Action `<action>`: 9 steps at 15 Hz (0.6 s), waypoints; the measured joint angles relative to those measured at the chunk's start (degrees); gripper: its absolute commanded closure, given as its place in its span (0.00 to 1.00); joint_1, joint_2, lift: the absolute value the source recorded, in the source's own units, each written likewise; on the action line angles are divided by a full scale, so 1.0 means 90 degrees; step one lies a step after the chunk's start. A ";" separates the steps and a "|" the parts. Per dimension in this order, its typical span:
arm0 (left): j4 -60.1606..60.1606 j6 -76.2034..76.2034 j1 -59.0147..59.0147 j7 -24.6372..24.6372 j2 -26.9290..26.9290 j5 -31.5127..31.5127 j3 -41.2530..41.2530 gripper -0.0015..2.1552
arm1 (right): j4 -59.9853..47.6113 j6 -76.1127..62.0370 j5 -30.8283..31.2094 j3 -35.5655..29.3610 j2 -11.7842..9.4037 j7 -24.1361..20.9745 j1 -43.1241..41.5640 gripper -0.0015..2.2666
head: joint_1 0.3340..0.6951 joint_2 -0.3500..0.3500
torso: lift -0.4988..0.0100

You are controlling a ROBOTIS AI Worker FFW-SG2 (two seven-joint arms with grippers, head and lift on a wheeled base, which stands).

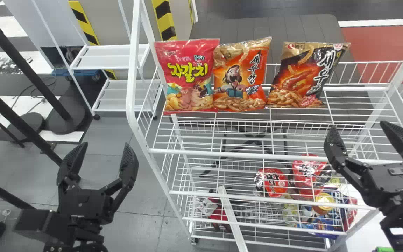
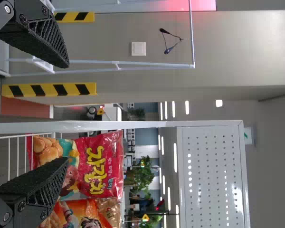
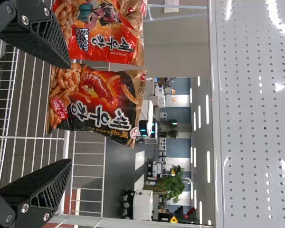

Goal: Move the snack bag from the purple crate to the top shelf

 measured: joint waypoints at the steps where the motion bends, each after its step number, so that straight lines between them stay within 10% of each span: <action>1: 0.0005 0.0000 -0.0006 0.0000 0.0000 0.0000 0.0001 0.06 | 0.0016 0.0000 0.0000 -0.0001 0.0000 0.0000 -0.0004 0.05 | 1.00 0.73 | 0.99; 9: 0.0074 0.0000 -0.0044 0.0004 0.0000 0.0000 -0.0001 0.06 | 0.0061 -0.0014 0.0000 0.0017 0.0000 0.0033 -0.0032 0.05 | 1.00 0.74 | 0.99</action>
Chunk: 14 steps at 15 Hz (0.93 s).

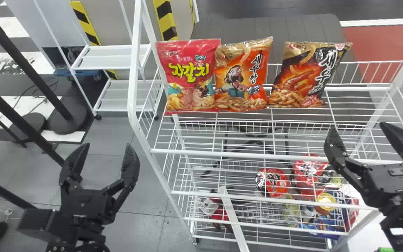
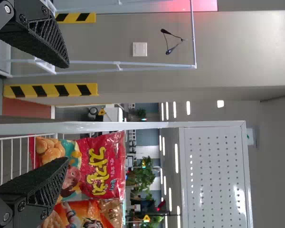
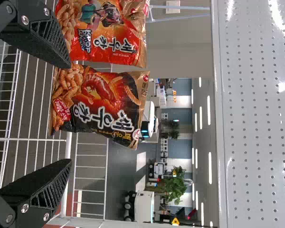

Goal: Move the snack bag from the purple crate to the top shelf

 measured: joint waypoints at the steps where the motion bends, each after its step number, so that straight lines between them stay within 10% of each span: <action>1: 0.0003 0.0000 -0.0011 0.0000 -0.0002 0.0000 0.0000 0.06 | 0.0001 -0.0002 0.0000 0.0000 0.0000 0.0005 0.0000 0.05 | 1.00 0.74 | 0.99; 14: 0.0080 0.0001 -0.0076 0.0000 -0.0009 -0.0005 -0.0023 0.06 | 0.0074 -0.0119 -0.0048 0.0020 0.0000 0.0058 0.0008 0.05 | 1.00 0.74 | 0.99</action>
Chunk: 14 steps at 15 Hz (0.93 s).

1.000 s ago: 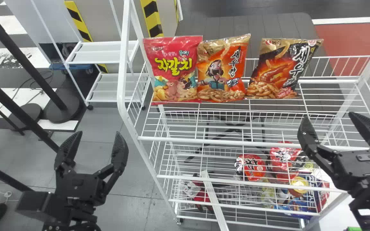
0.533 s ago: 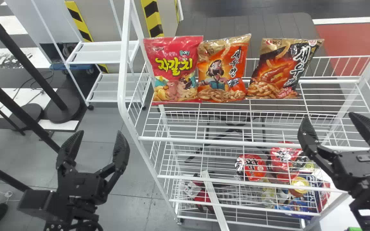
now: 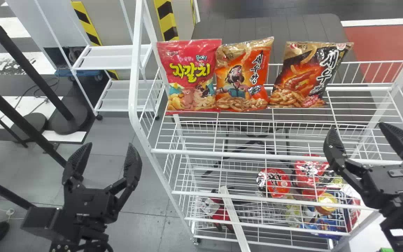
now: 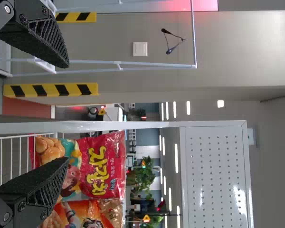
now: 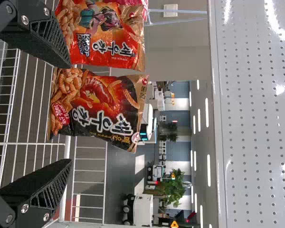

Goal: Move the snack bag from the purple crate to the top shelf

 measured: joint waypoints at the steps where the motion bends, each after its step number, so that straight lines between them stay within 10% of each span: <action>1: 0.0010 0.0000 -0.0008 0.0000 0.0000 0.0003 0.0000 0.06 | 0.0005 -0.0009 -0.0001 0.0000 0.0000 0.0000 -0.0001 0.05 | 1.00 0.75 | 0.99; 14: 0.0101 0.0010 -0.0064 0.0010 0.0000 0.0025 -0.0006 0.06 | 0.0074 -0.0048 -0.0018 0.0009 0.0000 0.0013 -0.0018 0.05 | 1.00 0.75 | 0.99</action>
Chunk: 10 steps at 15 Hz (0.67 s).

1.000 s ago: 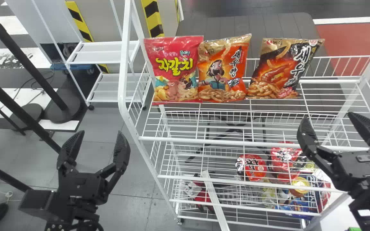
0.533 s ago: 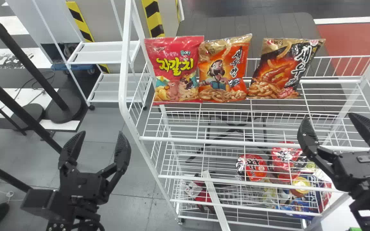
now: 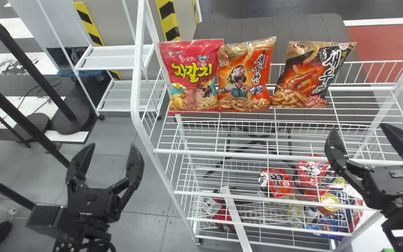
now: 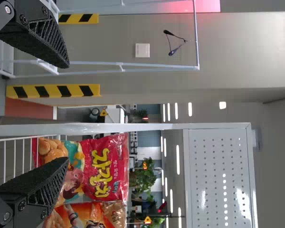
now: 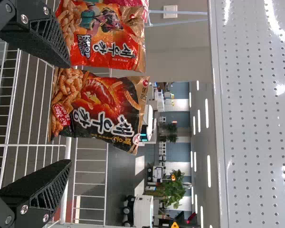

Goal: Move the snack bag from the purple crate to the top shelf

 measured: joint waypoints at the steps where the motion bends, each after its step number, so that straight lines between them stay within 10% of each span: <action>1: 0.0000 0.0004 0.0000 0.0000 0.0000 0.0000 0.0001 0.06 | 0.0012 -0.0012 -0.0002 0.0000 0.0000 0.0001 0.0000 0.05 | 1.00 0.75 | 0.99; 10: 0.0000 0.0008 0.0000 0.0009 0.0000 -0.0012 0.0004 0.06 | 0.0041 -0.0082 -0.0045 0.0000 0.0000 0.0089 0.0009 0.04 | 1.00 0.76 | 0.99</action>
